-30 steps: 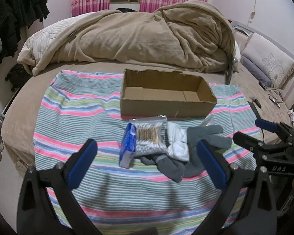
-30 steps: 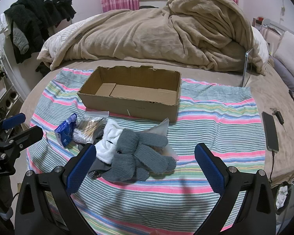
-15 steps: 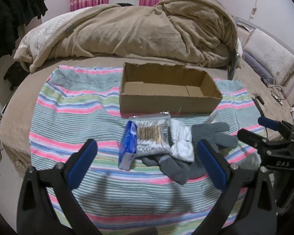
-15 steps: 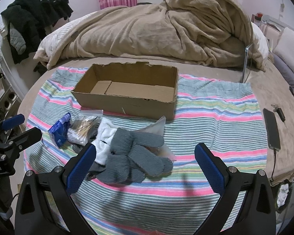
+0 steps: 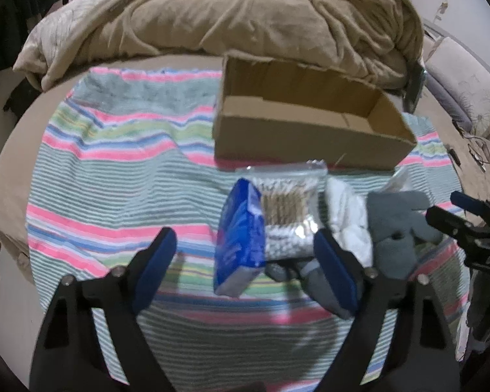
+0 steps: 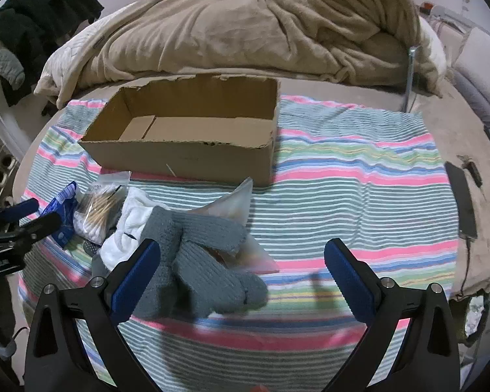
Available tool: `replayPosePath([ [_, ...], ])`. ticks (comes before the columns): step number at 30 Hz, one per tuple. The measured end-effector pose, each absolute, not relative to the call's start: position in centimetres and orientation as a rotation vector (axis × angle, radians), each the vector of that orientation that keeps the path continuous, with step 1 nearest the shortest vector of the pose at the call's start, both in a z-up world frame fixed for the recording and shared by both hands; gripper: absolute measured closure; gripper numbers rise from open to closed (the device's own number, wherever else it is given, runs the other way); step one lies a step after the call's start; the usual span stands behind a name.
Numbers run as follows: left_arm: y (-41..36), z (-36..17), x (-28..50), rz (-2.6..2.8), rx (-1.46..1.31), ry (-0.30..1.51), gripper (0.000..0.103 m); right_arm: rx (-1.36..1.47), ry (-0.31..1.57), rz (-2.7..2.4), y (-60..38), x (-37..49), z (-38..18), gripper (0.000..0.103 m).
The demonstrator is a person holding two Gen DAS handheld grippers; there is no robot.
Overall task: Organize objects
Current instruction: 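Grasp the blue tissue pack with the left tool while the right tool grasps the grey gloves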
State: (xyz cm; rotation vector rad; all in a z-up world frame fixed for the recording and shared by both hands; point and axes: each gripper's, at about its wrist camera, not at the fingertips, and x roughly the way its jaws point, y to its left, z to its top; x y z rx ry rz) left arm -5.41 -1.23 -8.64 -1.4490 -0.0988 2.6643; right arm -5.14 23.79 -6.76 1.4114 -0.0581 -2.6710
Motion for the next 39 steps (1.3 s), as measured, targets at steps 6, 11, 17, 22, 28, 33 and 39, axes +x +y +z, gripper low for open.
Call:
replayPosePath([
  [6,-1.6,-10.1,-6.1,2.636,-1.485,-0.094,0.041,1.403,-0.054,-2.596,22.1,-5.9,-7.3,0.007],
  [11,-1.9,-10.6,-6.4,2.609,-1.476,-0.114,0.049,1.434,-0.02,-2.527,20.0,-6.3,-8.1,0.031],
  [17,-2.2,-10.9,-6.3,2.601,-1.453,-0.129,0.071,1.418,0.045,-2.522,19.1,-6.3,-8.2,0.05],
  [22,-1.9,-10.4,-5.9,2.592,-1.418,-0.129,0.082,1.388,0.027,-2.527,19.3,-6.1,-7.5,0.082],
  [28,-1.7,-9.4,-5.4,2.594,-1.37,-0.118,0.087,1.343,0.043,-2.543,19.0,-5.3,-6.0,0.096],
  [33,-1.5,-8.6,-4.9,2.596,-1.34,-0.121,0.089,1.29,0.04,-2.565,19.2,-4.6,-4.3,0.097],
  [39,-1.4,-6.7,-4.0,2.617,-1.28,-0.118,0.089,1.24,0.03,-2.59,19.5,-3.7,-2.5,0.097],
])
